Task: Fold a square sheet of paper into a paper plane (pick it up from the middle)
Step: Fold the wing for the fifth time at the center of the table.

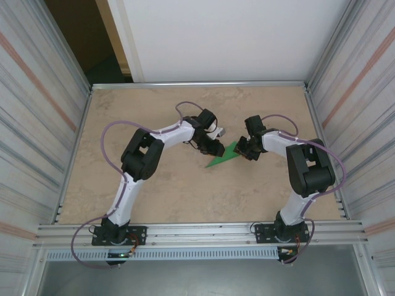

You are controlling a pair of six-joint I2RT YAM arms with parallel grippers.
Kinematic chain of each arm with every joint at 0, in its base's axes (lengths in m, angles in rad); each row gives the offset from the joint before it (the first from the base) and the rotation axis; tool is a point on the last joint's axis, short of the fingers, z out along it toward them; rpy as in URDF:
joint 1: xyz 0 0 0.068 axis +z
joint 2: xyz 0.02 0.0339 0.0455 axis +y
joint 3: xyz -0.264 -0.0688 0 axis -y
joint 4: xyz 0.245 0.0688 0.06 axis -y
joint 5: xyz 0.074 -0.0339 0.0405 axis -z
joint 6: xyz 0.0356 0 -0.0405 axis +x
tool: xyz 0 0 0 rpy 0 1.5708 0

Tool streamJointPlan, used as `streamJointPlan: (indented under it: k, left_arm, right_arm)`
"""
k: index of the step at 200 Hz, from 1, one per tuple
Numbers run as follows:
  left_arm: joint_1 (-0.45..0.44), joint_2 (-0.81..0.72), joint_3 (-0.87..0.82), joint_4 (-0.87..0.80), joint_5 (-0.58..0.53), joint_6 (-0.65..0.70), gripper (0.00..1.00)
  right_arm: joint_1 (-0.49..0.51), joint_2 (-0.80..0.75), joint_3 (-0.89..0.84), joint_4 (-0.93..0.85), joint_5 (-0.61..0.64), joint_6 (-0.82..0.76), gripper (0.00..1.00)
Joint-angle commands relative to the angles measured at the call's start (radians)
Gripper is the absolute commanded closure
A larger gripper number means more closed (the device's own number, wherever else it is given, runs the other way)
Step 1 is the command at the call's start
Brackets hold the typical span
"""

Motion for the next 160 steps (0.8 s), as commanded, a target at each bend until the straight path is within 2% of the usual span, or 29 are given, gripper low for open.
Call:
streamJointPlan:
  k: [1,34,97,134,160]
  left_arm:
    - [-0.026,0.081,0.018,-0.080,-0.072,0.039,0.65]
    - [-0.047,0.120,0.041,-0.143,-0.141,0.060,0.64]
    - [-0.058,0.163,0.072,-0.193,-0.185,0.072,0.63]
    - [-0.059,0.180,0.082,-0.209,-0.208,0.073,0.63]
    - [-0.059,0.188,0.083,-0.215,-0.212,0.076,0.62]
  right_arm:
    - [0.007,0.056,-0.047,0.074,-0.052,-0.041,0.62]
    - [0.008,0.029,-0.068,0.101,-0.061,-0.055,0.55]
    - [0.013,0.056,-0.044,0.047,-0.001,-0.034,0.39]
    - [0.024,0.101,-0.018,-0.008,0.050,-0.002,0.41]
    - [0.021,0.118,-0.013,-0.028,0.067,0.004,0.49]
